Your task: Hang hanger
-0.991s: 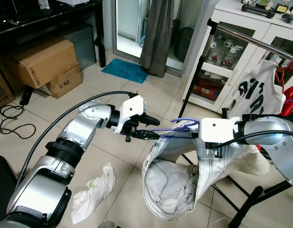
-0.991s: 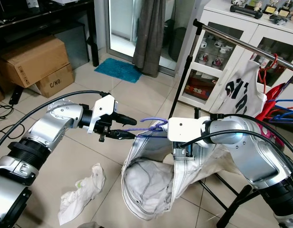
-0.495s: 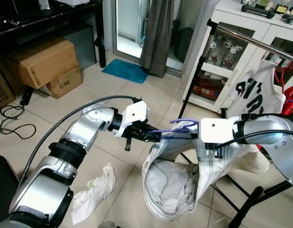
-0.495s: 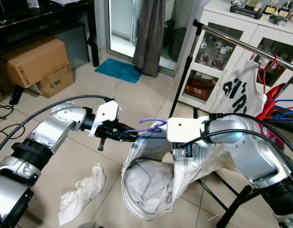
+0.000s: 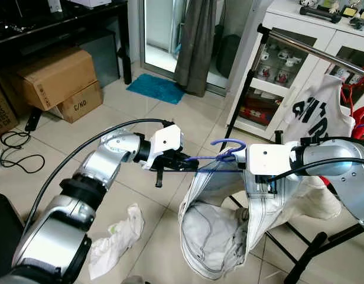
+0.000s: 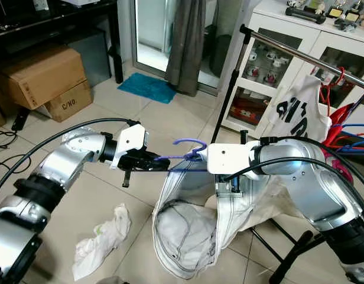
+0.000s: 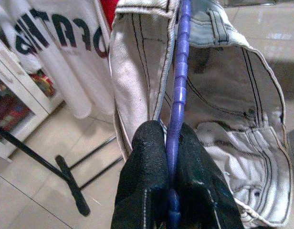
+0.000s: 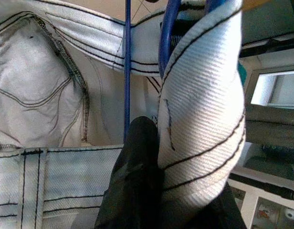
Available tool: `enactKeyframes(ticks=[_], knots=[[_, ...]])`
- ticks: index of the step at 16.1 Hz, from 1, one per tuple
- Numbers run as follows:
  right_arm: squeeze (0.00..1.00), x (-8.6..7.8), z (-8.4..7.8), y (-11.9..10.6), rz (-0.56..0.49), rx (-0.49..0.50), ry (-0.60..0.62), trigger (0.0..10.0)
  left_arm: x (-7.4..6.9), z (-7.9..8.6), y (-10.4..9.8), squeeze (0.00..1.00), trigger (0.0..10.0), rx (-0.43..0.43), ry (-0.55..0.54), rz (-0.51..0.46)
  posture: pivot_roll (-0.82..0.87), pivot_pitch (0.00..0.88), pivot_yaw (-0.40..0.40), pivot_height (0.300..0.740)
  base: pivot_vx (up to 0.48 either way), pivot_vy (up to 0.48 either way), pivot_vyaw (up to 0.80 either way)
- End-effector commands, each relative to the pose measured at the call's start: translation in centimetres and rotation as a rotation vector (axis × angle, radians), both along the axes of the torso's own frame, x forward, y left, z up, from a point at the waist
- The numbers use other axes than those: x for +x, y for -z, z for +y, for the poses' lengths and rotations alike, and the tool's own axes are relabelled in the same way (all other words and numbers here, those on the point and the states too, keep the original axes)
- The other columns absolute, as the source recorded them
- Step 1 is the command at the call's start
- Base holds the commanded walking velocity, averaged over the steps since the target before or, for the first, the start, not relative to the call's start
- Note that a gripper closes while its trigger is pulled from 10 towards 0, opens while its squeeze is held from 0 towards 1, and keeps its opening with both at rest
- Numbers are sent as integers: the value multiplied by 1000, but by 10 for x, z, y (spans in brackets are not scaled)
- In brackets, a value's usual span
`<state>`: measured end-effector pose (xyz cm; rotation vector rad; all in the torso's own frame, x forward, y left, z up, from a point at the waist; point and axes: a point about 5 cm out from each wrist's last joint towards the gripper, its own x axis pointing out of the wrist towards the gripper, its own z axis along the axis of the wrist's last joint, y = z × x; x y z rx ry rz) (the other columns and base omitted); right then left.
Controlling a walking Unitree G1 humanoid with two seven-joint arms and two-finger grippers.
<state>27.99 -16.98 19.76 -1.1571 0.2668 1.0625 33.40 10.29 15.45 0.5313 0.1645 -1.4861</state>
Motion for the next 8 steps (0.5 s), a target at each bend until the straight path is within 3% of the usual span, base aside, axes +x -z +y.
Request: enactKeyframes(ticks=[1, 2, 3, 4, 5, 8], knots=[[0, -1, 4, -13, -45, 2, -38, 10000, -1, -11, -11, 0, 0, -70, 18, -50, 34, 0, -85, 740, 0, 0, 0], [0, 0, 6, -17, -35, 40, -34, 10000, -4, -15, -10, 0, 0, -113, 6, -72, 35, 0, -88, 740, 0, 0, 0], [337, 0, 8, -21, -14, 108, -25, 10000, -6, -19, -10, 0, 0, -166, -19, -106, 36, 0, -92, 740, 0, 0, 0], [863, 0, 9, -24, -12, 135, -31, 10000, -7, -20, -11, 0, 0, -191, -39, -120, 37, 0, -92, 740, 0, 0, 0], [1000, -1, 9, -26, -13, 148, -37, 10000, -7, -19, -12, 0, 0, -204, -59, -129, 39, 0, -92, 740, 0, 0, 0], [1000, -5, 5, -29, 5, 196, -41, 10000, -6, -9, -12, 0, 0, -228, -129, -138, 43, 0, -85, 740, 0, 0, 0]])
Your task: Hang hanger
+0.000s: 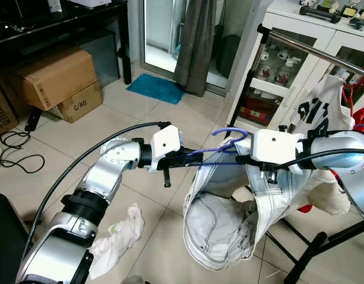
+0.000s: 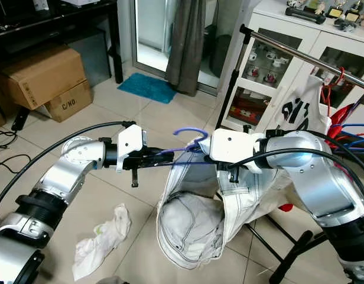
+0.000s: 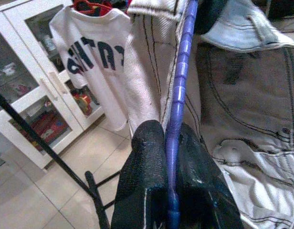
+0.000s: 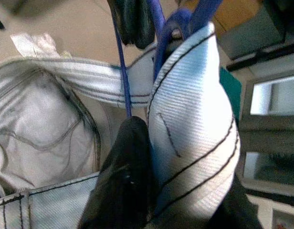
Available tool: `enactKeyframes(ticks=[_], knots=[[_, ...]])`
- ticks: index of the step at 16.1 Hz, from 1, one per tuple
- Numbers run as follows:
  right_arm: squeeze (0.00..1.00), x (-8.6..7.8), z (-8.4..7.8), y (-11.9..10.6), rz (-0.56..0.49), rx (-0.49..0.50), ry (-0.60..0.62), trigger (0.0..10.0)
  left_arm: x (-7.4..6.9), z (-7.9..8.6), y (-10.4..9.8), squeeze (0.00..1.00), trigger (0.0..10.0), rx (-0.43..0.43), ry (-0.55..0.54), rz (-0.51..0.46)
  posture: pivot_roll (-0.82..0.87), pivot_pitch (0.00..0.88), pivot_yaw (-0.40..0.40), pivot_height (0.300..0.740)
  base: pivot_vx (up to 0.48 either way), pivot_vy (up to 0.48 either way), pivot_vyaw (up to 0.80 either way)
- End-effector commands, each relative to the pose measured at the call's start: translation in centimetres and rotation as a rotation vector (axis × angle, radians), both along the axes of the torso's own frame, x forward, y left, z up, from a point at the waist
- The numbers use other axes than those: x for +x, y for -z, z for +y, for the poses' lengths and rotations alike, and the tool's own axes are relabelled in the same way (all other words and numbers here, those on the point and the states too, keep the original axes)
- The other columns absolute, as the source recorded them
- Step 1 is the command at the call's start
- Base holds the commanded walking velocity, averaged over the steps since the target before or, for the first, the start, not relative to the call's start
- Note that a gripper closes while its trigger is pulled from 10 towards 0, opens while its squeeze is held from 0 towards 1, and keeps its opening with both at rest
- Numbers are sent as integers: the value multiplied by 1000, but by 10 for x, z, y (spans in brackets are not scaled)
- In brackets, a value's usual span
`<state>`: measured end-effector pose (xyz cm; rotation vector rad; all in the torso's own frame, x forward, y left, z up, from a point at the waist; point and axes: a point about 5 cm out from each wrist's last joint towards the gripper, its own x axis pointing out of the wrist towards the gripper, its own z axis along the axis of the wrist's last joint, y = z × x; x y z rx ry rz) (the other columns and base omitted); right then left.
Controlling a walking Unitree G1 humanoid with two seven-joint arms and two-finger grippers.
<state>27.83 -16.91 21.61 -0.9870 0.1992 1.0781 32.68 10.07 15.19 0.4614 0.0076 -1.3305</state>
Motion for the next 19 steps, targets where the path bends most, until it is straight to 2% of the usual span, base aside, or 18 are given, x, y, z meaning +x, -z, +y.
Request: enactKeyframes(ticks=[1, 4, 7, 10, 15, 17, 19], knots=[[1000, -5, 4, -11, -21, 41, -49, 10000, 1, -4, -14, 0, 0, -71, -10, -44, 43, 0, -85, 740, 0, 0, 0], [1000, -15, 1, -19, 10, 140, -72, 10000, -4, 6, -13, 0, 0, -80, -30, -18, 50, 0, -77, 740, 0, 0, 0], [1000, -15, -8, -23, 10, 179, -36, 10000, -12, 9, -10, 0, 0, -60, -1, 16, 49, 0, -72, 740, 0, 0, 0], [1000, -16, -15, -24, 56, 268, -15, 10000, -25, 10, -6, 0, 0, -28, 33, 32, 50, 0, -70, 740, 0, 0, 0], [1000, -19, -23, -15, 90, 324, 42, 10000, -23, 17, -10, 0, 0, -81, -73, -10, 54, 0, -82, 740, 0, 0, 0], [1000, -23, -21, -15, 75, 394, 86, 10000, -22, 19, -12, 0, 0, -99, -123, -35, 56, 0, -84, 740, 0, 0, 0], [1000, -26, -18, -10, 52, 503, 200, 10000, -20, 20, -11, 0, 0, -107, -185, -40, 56, 0, -82, 740, 0, 0, 0]])
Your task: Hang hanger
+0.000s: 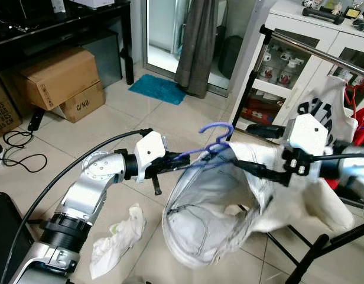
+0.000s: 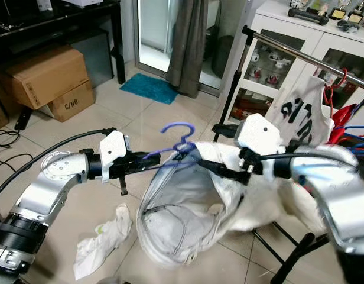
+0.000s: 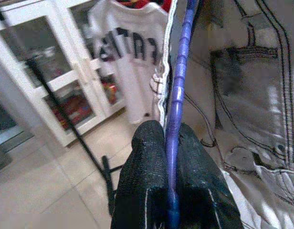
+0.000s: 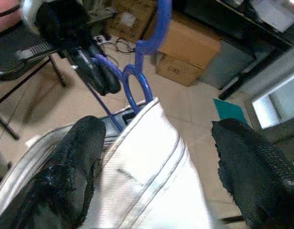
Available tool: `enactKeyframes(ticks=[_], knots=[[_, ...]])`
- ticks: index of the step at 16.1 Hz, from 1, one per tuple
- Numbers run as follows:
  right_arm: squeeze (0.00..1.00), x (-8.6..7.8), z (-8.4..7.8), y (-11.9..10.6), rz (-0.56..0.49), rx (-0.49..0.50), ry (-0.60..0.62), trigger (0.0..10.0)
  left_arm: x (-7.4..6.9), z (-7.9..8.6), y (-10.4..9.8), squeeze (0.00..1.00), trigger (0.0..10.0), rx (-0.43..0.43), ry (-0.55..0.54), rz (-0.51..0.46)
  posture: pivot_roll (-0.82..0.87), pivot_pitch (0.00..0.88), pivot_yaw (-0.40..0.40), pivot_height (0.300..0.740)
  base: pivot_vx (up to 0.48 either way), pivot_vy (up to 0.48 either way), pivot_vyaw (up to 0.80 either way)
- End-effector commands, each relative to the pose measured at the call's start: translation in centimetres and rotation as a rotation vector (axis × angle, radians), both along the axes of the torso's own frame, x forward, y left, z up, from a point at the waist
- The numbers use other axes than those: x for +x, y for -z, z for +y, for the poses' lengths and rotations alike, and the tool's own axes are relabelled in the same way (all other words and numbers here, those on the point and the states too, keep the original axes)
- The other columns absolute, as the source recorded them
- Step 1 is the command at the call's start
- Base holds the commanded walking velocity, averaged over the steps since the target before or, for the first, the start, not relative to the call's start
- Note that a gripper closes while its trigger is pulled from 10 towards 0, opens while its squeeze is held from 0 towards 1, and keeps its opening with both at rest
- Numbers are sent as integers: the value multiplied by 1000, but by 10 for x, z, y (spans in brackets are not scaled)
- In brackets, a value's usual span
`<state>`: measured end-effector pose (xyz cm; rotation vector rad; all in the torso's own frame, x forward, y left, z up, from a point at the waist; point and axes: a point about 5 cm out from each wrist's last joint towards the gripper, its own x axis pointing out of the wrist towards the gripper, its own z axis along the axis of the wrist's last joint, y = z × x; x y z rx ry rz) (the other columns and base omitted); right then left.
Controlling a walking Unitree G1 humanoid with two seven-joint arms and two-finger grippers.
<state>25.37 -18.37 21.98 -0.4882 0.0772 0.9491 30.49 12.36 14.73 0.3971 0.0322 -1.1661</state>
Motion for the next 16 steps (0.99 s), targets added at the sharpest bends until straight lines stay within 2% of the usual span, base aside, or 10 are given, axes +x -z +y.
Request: enactKeyframes(ticks=[1, 4, 6, 7, 9, 11, 12, 13, 14, 16], knots=[[1000, -2, -2, -5, -12, 51, 55, 10000, 3, -2, -15, 0, 0, -52, -37, -61, 56, 0, -82, 740, 0, 0, 0], [1000, -12, 7, 1, 25, 137, 103, 10000, 10, 0, -13, 0, 0, -38, -143, -80, 53, 0, -79, 740, 0, 0, 0], [1000, -14, 21, 23, 54, 109, 258, 10000, 11, -9, -19, 0, 0, -107, -176, -85, 47, 0, -71, 740, 0, 0, 0], [0, -9, 28, 29, 35, 86, 317, 10000, 11, -12, -21, 0, 0, -126, -179, -84, 46, 0, -70, 740, 0, 0, 0], [0, 2, 34, 33, -48, 18, 436, 10000, 9, -15, -24, 0, 0, -142, -188, -90, 50, 0, -68, 740, 0, 0, 0], [0, 11, 31, 30, -87, 64, 590, 10000, 8, -16, -26, 0, 0, -157, -214, -97, 55, 0, -72, 740, 0, 0, 0], [0, 13, 31, 28, -98, 86, 651, 9255, 7, -15, -26, 0, 0, -163, -230, -97, 56, 0, -73, 740, 0, 0, 0], [0, 14, 31, 27, -98, 99, 669, 8078, 7, -15, -26, 0, 0, -164, -237, -97, 59, 0, -74, 740, 0, 0, 0], [0, 15, 30, 28, -95, 125, 709, 0, 5, -15, -26, 0, 0, -172, -247, -93, 60, 0, -74, 740, 0, 0, 0], [0, 17, 29, 30, -104, 119, 762, 0, 2, -16, -28, 0, 0, -192, -266, -85, 62, 0, -75, 740, 0, 0, 0]])
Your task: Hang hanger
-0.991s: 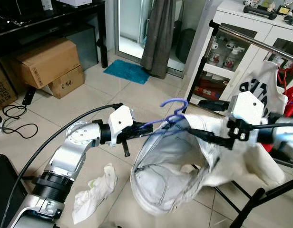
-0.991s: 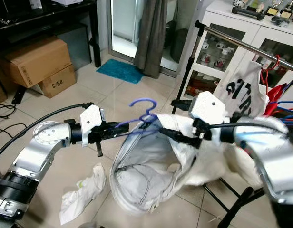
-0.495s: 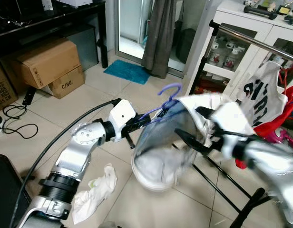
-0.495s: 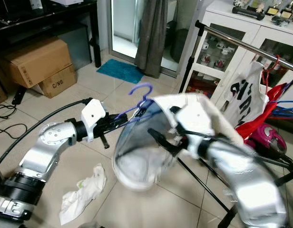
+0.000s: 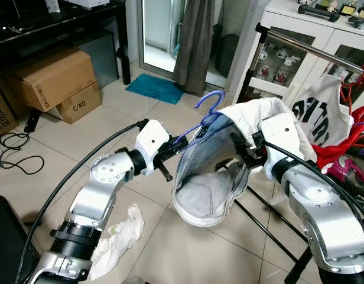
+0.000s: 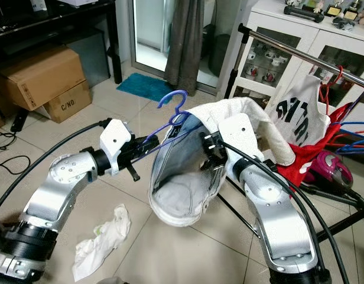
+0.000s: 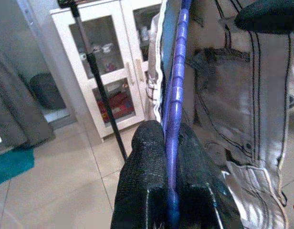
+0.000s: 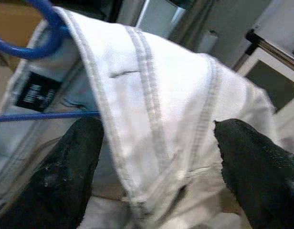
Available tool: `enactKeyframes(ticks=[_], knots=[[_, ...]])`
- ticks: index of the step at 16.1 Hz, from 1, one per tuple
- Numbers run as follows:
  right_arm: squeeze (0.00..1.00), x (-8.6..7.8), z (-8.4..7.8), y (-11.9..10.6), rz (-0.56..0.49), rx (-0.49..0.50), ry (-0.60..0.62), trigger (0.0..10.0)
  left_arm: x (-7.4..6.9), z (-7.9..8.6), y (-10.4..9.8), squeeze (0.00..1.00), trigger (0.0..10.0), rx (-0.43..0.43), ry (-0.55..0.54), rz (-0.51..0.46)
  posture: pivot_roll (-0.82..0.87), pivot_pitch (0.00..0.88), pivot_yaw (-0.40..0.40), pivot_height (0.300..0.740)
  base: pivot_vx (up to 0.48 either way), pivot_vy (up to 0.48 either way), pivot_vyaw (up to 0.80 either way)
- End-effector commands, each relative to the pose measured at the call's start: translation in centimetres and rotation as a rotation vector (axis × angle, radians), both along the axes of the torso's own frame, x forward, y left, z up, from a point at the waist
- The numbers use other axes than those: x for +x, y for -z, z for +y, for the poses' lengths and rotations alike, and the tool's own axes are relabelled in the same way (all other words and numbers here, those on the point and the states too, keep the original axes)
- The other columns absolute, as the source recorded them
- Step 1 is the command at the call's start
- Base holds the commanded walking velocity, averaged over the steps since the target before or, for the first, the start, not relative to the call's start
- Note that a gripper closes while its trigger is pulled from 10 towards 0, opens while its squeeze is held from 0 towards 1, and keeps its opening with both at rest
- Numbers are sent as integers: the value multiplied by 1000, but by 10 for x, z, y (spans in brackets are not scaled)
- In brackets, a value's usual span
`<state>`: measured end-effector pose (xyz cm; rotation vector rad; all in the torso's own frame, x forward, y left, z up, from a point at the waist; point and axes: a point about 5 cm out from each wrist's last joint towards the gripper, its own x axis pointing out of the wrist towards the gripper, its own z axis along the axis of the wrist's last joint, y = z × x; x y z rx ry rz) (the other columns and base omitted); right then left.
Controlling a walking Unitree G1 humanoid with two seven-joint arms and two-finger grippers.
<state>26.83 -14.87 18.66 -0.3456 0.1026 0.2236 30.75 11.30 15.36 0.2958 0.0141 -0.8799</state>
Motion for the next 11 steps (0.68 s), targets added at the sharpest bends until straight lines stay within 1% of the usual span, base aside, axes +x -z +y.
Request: enactKeyframes(ticks=[1, 6, 8, 11], knots=[[0, 3, -5, -3, -8, -7, 43, 0, -1, -6, -23, 0, 0, -79, 13, -83, 62, 0, -75, 740, 0, 0, 0], [0, 5, -5, -3, -23, 7, 63, 0, -3, -10, -24, 0, 0, -97, 12, -74, 59, 0, -75, 740, 0, 0, 0], [0, 6, -4, -4, -20, 15, 54, 0, -4, -12, -26, 0, 0, -104, 13, -75, 60, 0, -76, 740, 0, 0, 0], [0, 7, -4, -3, -17, 21, 59, 0, -5, -11, -27, 0, 0, -106, 13, -77, 62, 0, -77, 740, 0, 0, 0]])
